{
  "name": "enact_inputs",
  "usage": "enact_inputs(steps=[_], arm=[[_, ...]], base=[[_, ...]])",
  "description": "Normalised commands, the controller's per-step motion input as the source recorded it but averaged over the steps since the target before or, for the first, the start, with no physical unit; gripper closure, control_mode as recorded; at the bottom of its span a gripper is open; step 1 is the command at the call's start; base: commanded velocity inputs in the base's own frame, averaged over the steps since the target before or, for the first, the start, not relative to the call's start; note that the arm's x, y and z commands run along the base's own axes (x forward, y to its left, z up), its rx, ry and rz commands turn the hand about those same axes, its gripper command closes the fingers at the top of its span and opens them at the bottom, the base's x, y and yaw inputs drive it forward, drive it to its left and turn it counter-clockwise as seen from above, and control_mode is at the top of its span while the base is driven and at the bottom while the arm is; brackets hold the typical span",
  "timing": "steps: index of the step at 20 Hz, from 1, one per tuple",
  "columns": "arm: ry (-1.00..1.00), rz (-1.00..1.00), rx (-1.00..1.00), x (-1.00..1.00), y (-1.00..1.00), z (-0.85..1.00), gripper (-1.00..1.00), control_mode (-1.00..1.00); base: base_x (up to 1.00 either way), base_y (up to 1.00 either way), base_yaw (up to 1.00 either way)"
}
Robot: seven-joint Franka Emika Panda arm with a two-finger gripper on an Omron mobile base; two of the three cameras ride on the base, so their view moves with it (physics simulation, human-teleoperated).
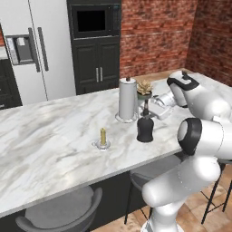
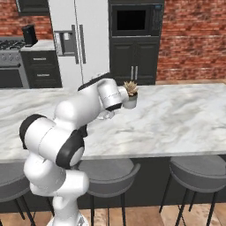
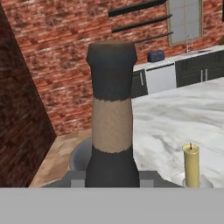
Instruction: Get the candle and the liquor from the cabinet and move them to the dining counter.
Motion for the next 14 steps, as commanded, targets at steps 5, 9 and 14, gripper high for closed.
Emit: enact_inputs(steps=[5,9,14], arm=[[0.00,0.00,0.00,0.00,0.10,-0.35,1.00,-1.00],[0.00,0.00,0.00,0.11,0.08,-0.28,1.00,-1.00],[-0.02,0.00,0.00,0.18,0.13,-0.25,1.00,-1.00]], base=[[0.00,0.00,0.00],[0.00,0.00,0.00],[0.00,0.00,0.00]])
